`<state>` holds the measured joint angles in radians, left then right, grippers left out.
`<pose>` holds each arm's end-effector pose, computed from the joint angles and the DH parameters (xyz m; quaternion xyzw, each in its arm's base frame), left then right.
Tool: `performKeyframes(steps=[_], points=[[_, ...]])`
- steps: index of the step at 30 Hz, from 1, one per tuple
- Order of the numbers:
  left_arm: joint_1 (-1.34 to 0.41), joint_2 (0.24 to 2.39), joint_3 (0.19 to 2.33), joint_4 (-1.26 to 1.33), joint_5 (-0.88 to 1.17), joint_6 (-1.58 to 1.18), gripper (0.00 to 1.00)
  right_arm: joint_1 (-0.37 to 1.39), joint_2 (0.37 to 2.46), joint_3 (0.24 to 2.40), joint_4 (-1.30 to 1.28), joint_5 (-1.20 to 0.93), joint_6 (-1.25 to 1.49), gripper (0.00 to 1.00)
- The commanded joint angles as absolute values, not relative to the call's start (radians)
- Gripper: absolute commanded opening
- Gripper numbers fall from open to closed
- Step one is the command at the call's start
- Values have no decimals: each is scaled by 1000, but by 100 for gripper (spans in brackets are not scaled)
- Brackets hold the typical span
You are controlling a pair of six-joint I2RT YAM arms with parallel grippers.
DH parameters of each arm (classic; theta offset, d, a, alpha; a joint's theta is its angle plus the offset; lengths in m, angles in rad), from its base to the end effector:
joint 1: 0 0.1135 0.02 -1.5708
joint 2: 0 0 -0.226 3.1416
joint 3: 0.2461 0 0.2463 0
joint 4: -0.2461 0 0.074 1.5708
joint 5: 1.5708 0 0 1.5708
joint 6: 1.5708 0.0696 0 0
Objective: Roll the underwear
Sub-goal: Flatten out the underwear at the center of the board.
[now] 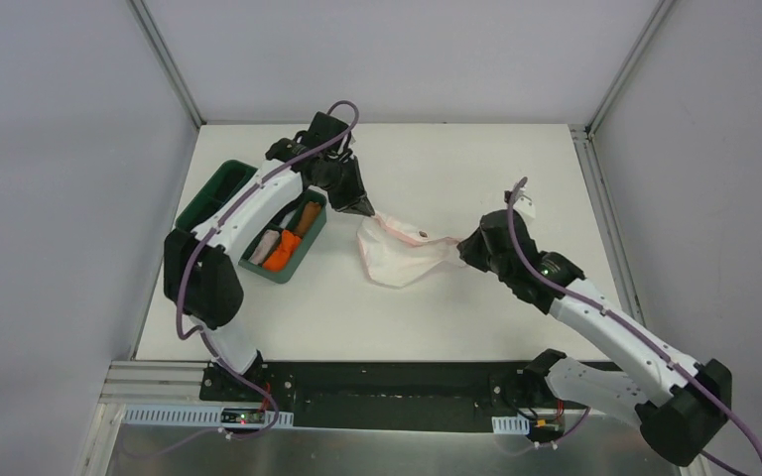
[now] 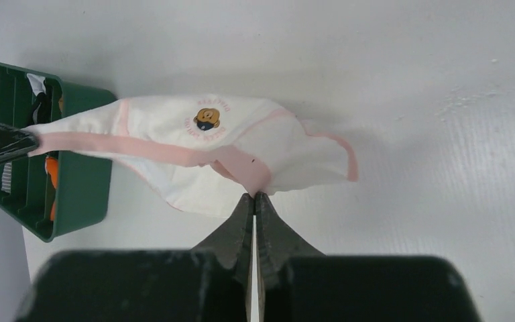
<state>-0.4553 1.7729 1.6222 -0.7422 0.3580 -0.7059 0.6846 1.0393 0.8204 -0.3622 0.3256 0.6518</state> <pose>0.3466 -0.1968 0.2499 -0.0572 0.9282 -0.3199 0.1815 0.2222 0.1526 0.2382 0.0627 0.8695 0.1784 0.4562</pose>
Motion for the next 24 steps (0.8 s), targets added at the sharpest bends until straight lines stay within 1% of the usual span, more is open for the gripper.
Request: performKeyframes(steps=[1,4,7,9,13,15,17,19,21,24], points=[[-484,1650,1589,-763,422,-705,0,661,956,861,-544,373,550,0],[-485,1645,1632,-765,407,-697,0,613,967,904,-527,357,498,0],[-478,1735,1785,-789,382,-654,0,529,999,937,-422,292,448,0],[-474,1829,1953,-825,385,-627,0,457,1047,997,-376,257,406,0],[-453,2030,2370,-926,395,-603,0,335,1146,1159,-355,190,331,0],[-438,2089,2493,-951,425,-609,0,308,1169,1214,-363,172,312,0],[-430,2088,2500,-951,430,-605,0,302,1169,1234,-379,160,305,0],[-431,2053,2420,-947,434,-585,0,302,1145,1200,-383,142,317,0],[-433,2002,2280,-936,443,-571,0,303,1102,1117,-385,119,342,0],[-452,1895,1968,-895,440,-565,0,307,1021,917,-389,40,405,0]])
